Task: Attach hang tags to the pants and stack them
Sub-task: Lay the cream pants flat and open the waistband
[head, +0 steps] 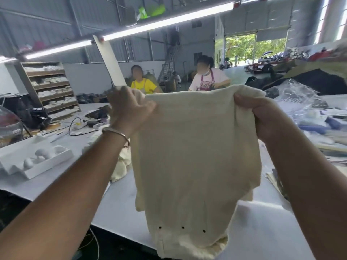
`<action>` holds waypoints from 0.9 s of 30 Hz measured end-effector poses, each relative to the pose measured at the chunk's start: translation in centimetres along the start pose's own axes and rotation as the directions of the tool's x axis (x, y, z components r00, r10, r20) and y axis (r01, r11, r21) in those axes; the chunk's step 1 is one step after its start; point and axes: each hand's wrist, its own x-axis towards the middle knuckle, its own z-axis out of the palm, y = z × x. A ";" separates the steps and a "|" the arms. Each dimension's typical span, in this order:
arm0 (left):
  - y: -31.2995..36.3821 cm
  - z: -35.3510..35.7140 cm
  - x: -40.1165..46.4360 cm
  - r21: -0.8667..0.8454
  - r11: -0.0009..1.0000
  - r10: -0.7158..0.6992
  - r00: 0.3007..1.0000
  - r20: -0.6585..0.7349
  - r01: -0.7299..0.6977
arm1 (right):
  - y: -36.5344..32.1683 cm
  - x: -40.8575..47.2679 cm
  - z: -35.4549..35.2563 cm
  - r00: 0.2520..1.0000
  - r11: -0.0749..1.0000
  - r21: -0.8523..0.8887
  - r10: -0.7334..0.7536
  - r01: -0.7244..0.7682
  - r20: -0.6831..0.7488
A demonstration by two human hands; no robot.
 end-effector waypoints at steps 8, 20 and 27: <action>5.2 4.3 -1.4 -0.029 0.911 0.406 0.888 0.217 -0.410 | -1.8 -1.0 -3.0 0.997 1.000 -0.015 0.027 -0.028 -0.070; 15.7 10.7 -0.2 -0.585 0.810 0.558 0.367 0.744 -0.044 | -5.2 -5.3 -14.4 0.878 0.877 -0.387 0.076 -0.285 -0.472; 21.8 12.8 0.8 -0.763 0.535 0.570 0.511 0.643 0.364 | -2.8 -6.0 -13.2 0.418 0.471 -0.829 -0.716 -0.302 -0.560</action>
